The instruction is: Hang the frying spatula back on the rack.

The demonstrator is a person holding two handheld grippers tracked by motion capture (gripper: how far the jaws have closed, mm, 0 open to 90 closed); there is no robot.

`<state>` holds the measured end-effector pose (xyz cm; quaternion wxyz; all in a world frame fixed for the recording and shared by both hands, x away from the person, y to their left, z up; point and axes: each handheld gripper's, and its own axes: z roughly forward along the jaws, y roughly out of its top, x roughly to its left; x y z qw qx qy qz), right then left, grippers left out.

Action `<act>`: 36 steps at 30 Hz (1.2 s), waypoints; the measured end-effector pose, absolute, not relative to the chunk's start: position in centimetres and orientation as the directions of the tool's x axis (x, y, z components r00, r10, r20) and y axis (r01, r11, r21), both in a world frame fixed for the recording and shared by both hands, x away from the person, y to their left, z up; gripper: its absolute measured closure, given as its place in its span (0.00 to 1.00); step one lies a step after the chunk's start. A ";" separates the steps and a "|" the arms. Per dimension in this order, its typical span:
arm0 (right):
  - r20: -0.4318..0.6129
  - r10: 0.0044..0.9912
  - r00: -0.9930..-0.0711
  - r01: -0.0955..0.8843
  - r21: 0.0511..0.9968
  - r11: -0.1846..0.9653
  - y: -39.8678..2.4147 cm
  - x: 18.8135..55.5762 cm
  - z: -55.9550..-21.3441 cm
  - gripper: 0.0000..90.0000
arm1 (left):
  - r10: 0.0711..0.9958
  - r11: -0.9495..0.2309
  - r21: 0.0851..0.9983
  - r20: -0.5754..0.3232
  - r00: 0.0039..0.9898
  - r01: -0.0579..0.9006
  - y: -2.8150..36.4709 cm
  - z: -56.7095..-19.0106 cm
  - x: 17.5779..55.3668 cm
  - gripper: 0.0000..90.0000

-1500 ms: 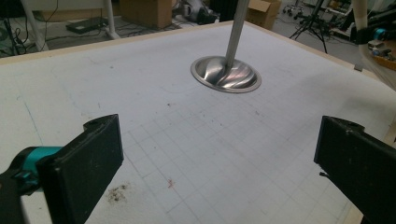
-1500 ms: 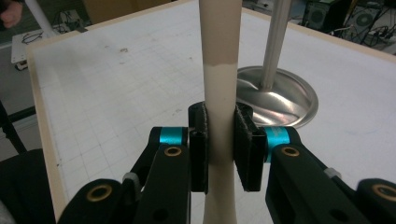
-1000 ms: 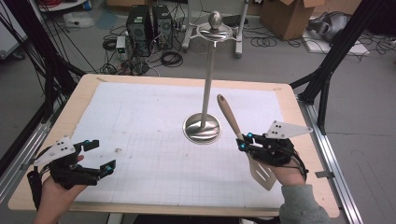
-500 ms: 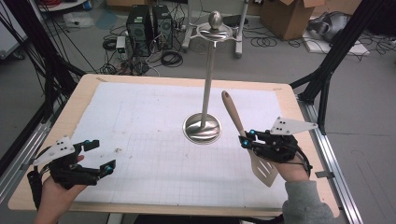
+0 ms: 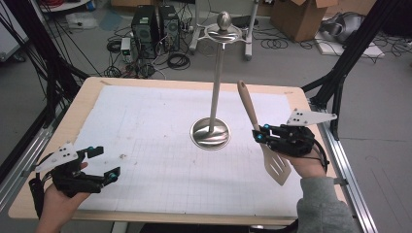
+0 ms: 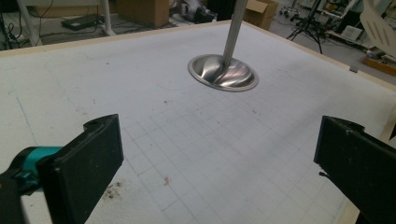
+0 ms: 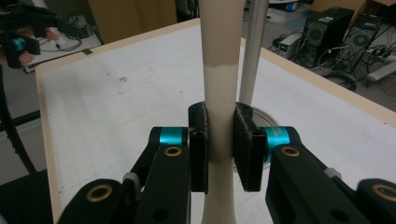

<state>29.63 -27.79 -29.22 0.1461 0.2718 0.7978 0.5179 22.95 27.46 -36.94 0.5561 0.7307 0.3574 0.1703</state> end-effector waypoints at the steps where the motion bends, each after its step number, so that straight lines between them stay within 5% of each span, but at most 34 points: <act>1: 0.050 0.585 -0.810 0.285 0.904 0.318 -27.8 29.8 -29.1 0.87 | 0.712 -0.128 0.934 -0.147 0.687 0.333 27.5 -37.0 22.9 0.02; 36: 0.051 0.542 -0.839 0.262 0.911 0.320 -28.7 33.2 -25.3 0.87 | 0.726 -0.113 0.942 -0.139 0.673 0.316 29.6 -36.9 20.3 0.02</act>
